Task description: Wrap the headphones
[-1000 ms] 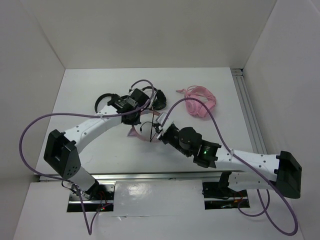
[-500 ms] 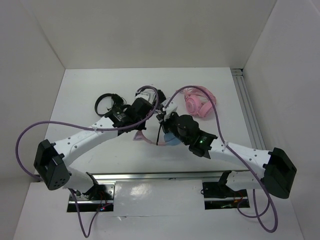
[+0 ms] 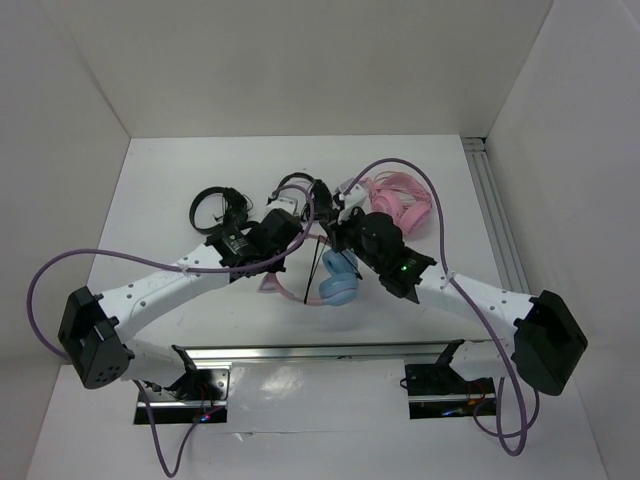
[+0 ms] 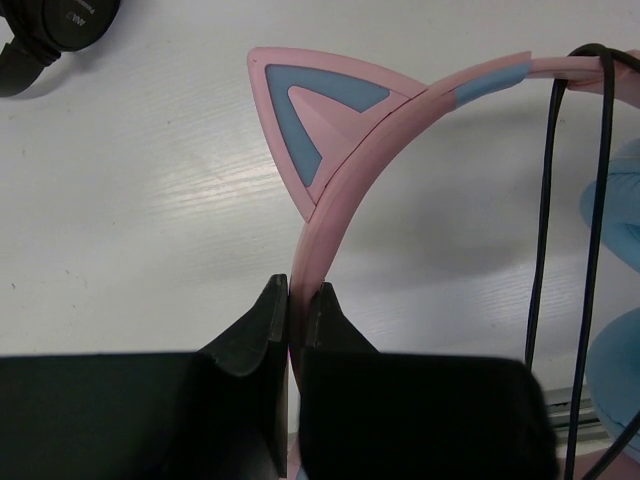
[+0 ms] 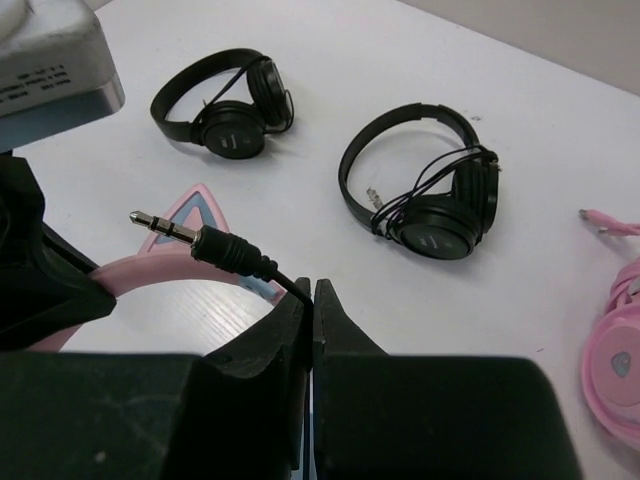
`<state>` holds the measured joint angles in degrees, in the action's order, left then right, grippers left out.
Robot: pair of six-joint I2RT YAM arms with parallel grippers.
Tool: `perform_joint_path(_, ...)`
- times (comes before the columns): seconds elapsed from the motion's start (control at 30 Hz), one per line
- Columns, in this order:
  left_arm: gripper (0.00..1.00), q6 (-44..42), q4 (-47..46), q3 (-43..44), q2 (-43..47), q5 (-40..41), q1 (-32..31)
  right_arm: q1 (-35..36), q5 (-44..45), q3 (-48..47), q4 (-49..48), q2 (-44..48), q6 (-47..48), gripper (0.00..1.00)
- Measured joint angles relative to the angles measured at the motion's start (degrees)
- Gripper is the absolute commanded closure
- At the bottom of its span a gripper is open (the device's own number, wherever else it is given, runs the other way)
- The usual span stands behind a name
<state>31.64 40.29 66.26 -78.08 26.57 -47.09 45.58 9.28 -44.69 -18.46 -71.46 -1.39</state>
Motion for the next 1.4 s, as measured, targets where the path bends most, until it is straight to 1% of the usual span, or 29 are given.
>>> perform_joint_path(0.17, 1.00, -0.24, 0.48, -0.07, 0.76, -0.81, -0.09, -0.20, -1.20, -1.14, 0.07, -3.65, -0.94, 0.97)
perform_joint_path(0.37, 1.00, -2.01, -0.87, -1.01, 5.38, -2.58, -0.33, -1.49, -4.85, -2.80, 0.07, -6.99, -1.81, 0.97)
perform_joint_path(0.43, 1.00, -2.86, -0.94, -1.20, 6.45, -2.16, -0.33, -2.19, -6.86, -3.76, 0.02, -7.56, -2.27, 0.91)
perform_joint_path(0.47, 1.00, -2.97, -1.14, -1.46, 6.88, -1.97, -0.31, -2.45, -7.89, -4.02, -0.07, -7.69, -2.62, 0.87)
perform_joint_path(0.5, 1.00, -3.02, -1.31, -1.75, 7.23, -1.75, -0.31, -2.95, -8.87, -4.31, -0.26, -7.96, -2.93, 0.87)
perform_joint_path(0.53, 1.00, -3.43, -1.05, -1.92, 7.67, -1.99, -0.31, -3.50, -9.05, -4.52, -0.83, -8.35, -2.86, 0.84)
perform_joint_path(0.67, 1.00, -4.92, -0.04, -2.47, 9.42, -2.91, -0.66, -6.36, -11.91, -4.83, -1.20, -9.92, -4.11, 0.80)
perform_joint_path(0.8, 1.00, -5.99, 0.42, -2.95, 9.62, -3.26, -0.63, -6.75, -13.77, -5.81, -0.96, -10.69, -4.42, 0.80)
perform_joint_path(0.83, 1.00, -6.01, 0.48, -2.95, 9.62, -3.23, -0.63, -6.75, -14.05, -6.14, -0.79, -10.86, -4.42, 0.78)
perform_joint_path(0.87, 1.00, -6.01, 0.46, -2.95, 9.62, -3.23, -0.63, -6.75, -14.19, -6.40, -0.70, -11.08, -4.33, 0.75)
perform_joint_path(0.9, 1.00, -6.16, 0.79, -2.95, 9.62, -3.58, -0.66, -6.88, -13.75, -6.60, -0.81, -11.30, -4.17, 0.69)
perform_joint_path(0.93, 1.00, -6.60, 1.81, -2.95, 9.62, -4.55, -0.81, -7.32, -13.57, -6.91, -0.76, -11.54, -4.24, 0.59)
perform_joint_path(1.07, 1.00, -8.17, 5.66, -2.93, 9.62, -7.52, -1.60, -9.84, -11.61, -8.04, -0.83, -12.90, -3.58, 0.49)
perform_joint_path(1.23, 1.00, -9.25, 8.81, -2.82, 9.46, -10.14, -2.34, -13.27, -10.97, -10.03, 0.20, -14.38, -3.69, 0.46)
perform_joint_path(1.3, 1.00, -9.25, 9.18, -2.43, 8.90, -10.51, -2.29, -13.49, -10.97, -10.21, 0.26, -14.38, -3.69, 0.46)
perform_joint_path(1.4, 1.00, -9.22, 9.18, -1.97, 7.78, -10.99, -1.90, -13.46, -11.17, -10.54, 0.63, -14.38, -3.69, 0.44)
